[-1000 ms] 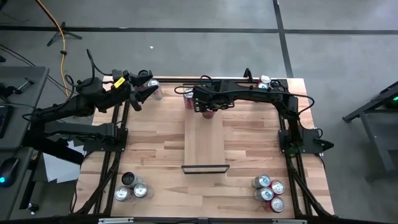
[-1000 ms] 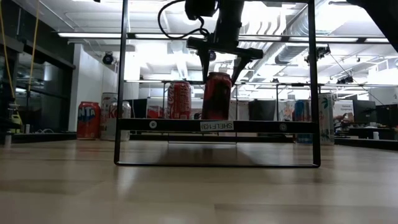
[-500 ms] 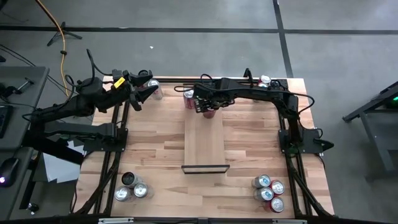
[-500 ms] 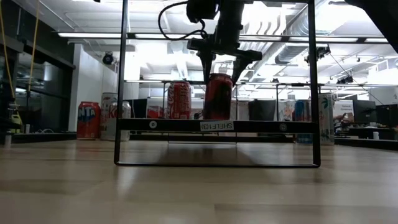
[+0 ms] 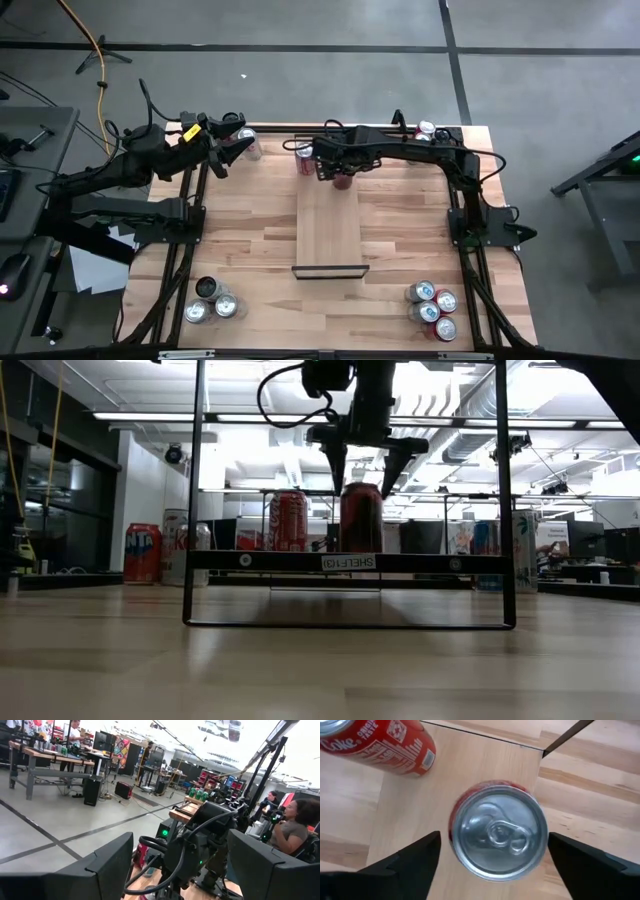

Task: Place canned beverage on shelf
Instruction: Put the red soda can on the shelf aligned with the other red soda can

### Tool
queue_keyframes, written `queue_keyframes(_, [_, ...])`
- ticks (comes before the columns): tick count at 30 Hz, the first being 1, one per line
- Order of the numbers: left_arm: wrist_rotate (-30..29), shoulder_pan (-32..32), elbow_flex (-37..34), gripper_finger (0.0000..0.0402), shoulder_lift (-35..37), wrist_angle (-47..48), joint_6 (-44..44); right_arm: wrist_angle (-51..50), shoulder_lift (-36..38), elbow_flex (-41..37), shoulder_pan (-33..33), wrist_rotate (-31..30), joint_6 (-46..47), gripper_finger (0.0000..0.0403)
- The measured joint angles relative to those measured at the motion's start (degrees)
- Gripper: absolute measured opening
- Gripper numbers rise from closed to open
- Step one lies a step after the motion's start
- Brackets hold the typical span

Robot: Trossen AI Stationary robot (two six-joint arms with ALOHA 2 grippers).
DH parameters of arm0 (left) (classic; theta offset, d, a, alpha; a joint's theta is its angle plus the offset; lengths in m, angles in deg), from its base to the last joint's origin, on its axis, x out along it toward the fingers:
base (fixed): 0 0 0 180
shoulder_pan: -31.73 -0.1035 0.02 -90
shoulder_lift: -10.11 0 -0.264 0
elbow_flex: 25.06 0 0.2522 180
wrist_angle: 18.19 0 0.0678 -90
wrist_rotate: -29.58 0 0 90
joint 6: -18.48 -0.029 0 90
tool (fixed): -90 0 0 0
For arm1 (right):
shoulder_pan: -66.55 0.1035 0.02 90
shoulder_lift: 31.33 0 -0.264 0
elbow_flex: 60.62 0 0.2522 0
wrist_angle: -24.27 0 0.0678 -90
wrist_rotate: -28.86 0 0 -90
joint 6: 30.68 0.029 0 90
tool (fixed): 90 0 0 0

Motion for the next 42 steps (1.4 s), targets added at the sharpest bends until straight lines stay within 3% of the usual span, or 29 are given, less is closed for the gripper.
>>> queue_keyframes(5, [0.00,0.00,0.00,0.0270,0.00,0.00,0.00,-0.03,0.00,0.00,0.00,0.77,0.64,0.0380])
queue_keyframes(15, [0.00,-0.02,0.00,0.0270,0.00,0.00,0.00,-5.35,0.57,0.00,-1.49,3.87,-10.39,0.0382])
queue_keyframes(26, [-0.02,0.00,0.00,0.0270,0.00,0.01,0.39,-5.67,7.38,0.00,-1.51,6.90,-30.42,0.0383])
queue_keyframes(32, [-0.04,0.00,0.00,0.0270,0.00,0.02,1.48,-6.75,12.38,0.00,-2.56,5.88,-53.74,0.0383])
queue_keyframes(36, [-0.05,0.00,0.00,0.0270,0.00,0.02,1.56,-4.71,14.05,0.02,-3.99,6.12,-54.02,0.0383])
queue_keyframes(38, [-0.20,0.00,0.00,0.0270,0.00,0.02,1.55,-4.52,14.12,0.02,-5.33,12.14,-56.79,0.0383])
queue_keyframes(42, [-0.83,0.00,0.00,0.0270,0.00,0.04,1.57,-3.56,13.62,0.02,-8.64,31.76,-69.58,0.0383])
